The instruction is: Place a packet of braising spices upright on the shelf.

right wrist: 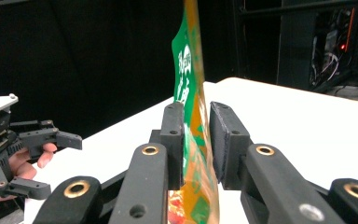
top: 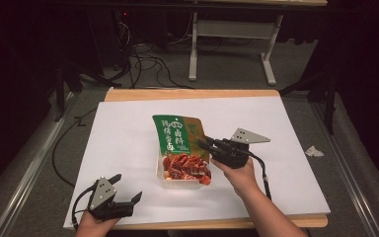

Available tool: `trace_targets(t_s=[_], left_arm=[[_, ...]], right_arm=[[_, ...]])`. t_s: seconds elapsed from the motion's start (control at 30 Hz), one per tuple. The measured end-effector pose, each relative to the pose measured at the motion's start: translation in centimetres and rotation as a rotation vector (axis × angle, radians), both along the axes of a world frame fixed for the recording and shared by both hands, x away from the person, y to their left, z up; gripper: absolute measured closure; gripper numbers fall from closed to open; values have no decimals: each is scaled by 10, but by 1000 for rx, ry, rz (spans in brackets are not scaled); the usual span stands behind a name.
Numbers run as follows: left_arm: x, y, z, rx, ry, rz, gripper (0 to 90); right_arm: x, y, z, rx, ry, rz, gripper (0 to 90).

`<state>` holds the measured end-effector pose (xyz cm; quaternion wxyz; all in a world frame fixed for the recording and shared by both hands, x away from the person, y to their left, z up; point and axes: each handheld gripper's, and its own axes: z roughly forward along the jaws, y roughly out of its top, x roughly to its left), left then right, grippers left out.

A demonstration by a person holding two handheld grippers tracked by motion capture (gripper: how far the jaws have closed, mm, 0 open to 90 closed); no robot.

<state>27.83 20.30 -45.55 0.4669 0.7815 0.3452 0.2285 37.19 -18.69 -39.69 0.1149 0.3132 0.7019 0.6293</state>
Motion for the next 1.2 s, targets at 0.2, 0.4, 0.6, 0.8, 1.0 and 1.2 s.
trace_targets(t_s=[0.2,0.4,0.6,0.8,1.0,1.2], left_arm=[[1,-2,-1,8,4,-6,104],[0,-3,-1,14,4,-12,104],[1,-2,-1,14,3,-12,105],[0,-2,-1,13,1,-12,105],[0,-3,0,15,-2,-13,106],[0,-3,-1,17,-2,-14,106]], right_arm=[[9,-1,-6,-22,47,25,729],[22,5,-9,-67,98,55,673],[38,11,-10,-82,151,83,638],[45,19,-9,-97,182,107,687],[48,21,-3,-129,208,135,738],[47,22,-3,-142,219,133,844]])
